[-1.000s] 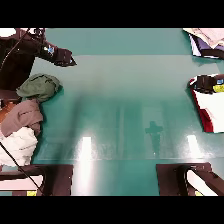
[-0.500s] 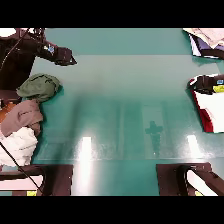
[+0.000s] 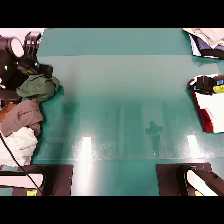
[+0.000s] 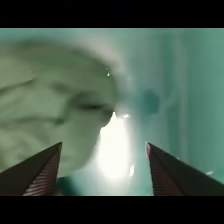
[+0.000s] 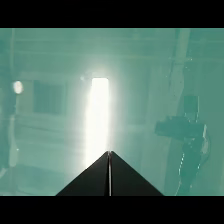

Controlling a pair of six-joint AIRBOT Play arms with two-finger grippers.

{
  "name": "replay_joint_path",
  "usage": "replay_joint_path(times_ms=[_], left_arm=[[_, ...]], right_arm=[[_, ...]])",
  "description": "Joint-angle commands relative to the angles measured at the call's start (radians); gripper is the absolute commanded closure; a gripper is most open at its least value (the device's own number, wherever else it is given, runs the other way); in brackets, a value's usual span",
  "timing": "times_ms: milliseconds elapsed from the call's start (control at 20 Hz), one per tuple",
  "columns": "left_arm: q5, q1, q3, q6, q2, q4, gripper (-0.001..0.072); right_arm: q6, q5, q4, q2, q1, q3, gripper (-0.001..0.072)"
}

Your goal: Fold the shirts.

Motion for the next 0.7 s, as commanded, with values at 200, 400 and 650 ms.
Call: replay_joint_path(times_ms=[200, 400, 650], left_arm=[[0.241, 0.126, -0.261, -0.045, -0.011, 0.07, 0.0092], [0.263, 0.126, -0.262, -0.044, -0.011, 0.008, 0.0332], [0.18, 0.122, -0.188, -0.02, 0.008, -0.063, 0.0681]], right_arm=[[0.001, -0.002, 0.001, 0.001, 0.001, 0.0, 0.0689], [0.001, -0.004, 0.0, 0.001, 0.001, 0.0, 0.0689], [0.001, -0.005, 0.001, 0.002, 0.001, 0.002, 0.0689]])
